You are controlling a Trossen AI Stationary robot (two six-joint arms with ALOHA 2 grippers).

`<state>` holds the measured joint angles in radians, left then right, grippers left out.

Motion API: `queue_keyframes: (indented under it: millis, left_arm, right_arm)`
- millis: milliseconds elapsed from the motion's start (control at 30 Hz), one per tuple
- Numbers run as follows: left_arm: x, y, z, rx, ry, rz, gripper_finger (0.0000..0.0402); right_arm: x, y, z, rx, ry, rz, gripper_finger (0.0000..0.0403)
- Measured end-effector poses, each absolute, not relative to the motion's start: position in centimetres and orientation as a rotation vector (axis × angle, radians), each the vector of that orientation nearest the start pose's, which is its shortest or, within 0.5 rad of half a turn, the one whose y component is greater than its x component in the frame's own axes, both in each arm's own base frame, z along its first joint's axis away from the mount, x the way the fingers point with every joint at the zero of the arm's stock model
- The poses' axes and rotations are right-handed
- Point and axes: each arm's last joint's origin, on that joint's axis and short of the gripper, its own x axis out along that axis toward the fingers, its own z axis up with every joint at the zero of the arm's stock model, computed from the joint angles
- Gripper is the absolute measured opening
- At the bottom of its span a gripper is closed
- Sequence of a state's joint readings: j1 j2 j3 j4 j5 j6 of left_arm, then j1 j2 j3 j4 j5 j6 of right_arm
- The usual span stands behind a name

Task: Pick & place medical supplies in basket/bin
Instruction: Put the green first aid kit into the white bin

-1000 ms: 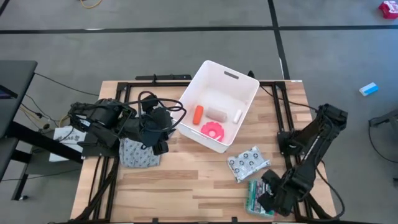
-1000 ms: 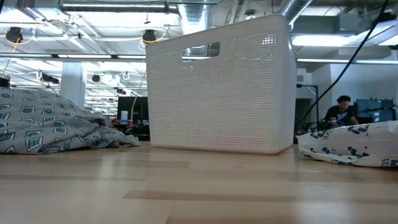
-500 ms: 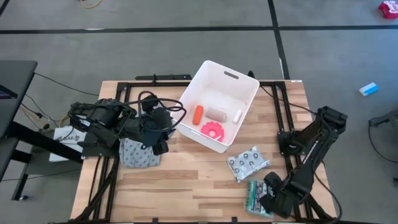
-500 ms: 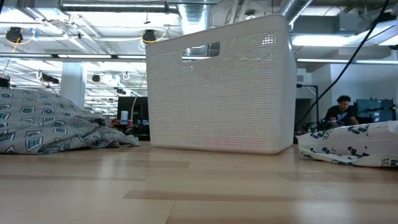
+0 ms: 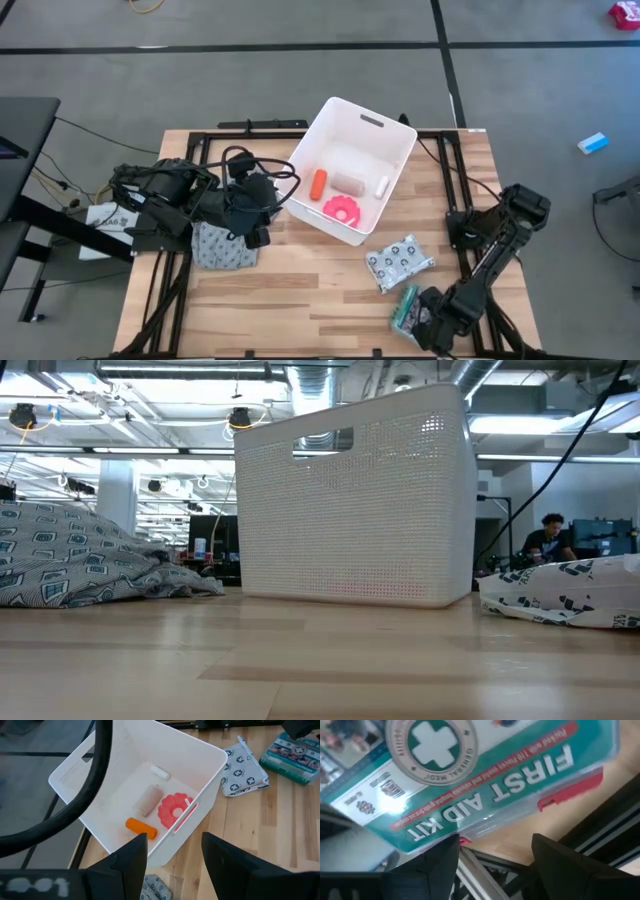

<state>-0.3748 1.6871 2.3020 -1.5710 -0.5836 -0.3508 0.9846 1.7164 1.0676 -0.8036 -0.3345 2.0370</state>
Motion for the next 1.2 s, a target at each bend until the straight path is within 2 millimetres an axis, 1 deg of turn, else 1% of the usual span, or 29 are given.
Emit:
queue_keyframes:
  millis: [100,300,433,533,667,867,1000,1200]
  left_arm:
    - [25.6,-8.4,48.1,0.128,0.799,0.329,0.0178]
    - [25.6,-8.4,48.1,0.157,0.805,0.316,0.0178]
    - [25.6,-8.4,48.1,0.185,0.809,0.306,0.0178]
    - [25.6,-8.4,48.1,0.2,0.811,0.3,0.0178]
    - [25.6,-8.4,48.1,0.216,0.814,0.294,0.0178]
    - [25.6,-8.4,48.1,0.238,0.817,0.287,0.0178]
    - [25.6,-8.3,48.1,0.239,0.817,0.288,0.0178]
    - [25.6,-8.3,48.1,0.239,0.817,0.289,0.0178]
  right_arm:
    - [15.9,25.3,17.0,0.965,1.725,-0.787,0.0244]
    - [16.1,25.6,17.0,1.033,1.693,-0.811,0.0244]
    - [16.1,25.6,17.3,1.016,1.692,-0.843,0.0244]
    - [16.0,25.3,18.1,0.982,1.689,-0.884,0.0244]
    - [16.1,25.1,19.9,0.993,1.687,-0.868,0.0244]
    - [16.4,25.2,19.6,1.012,1.685,-0.876,0.0244]
    - [16.6,24.5,19.1,1.02,1.642,-0.938,0.0244]
    - [16.2,23.4,19.3,0.961,1.732,-1.076,0.0244]
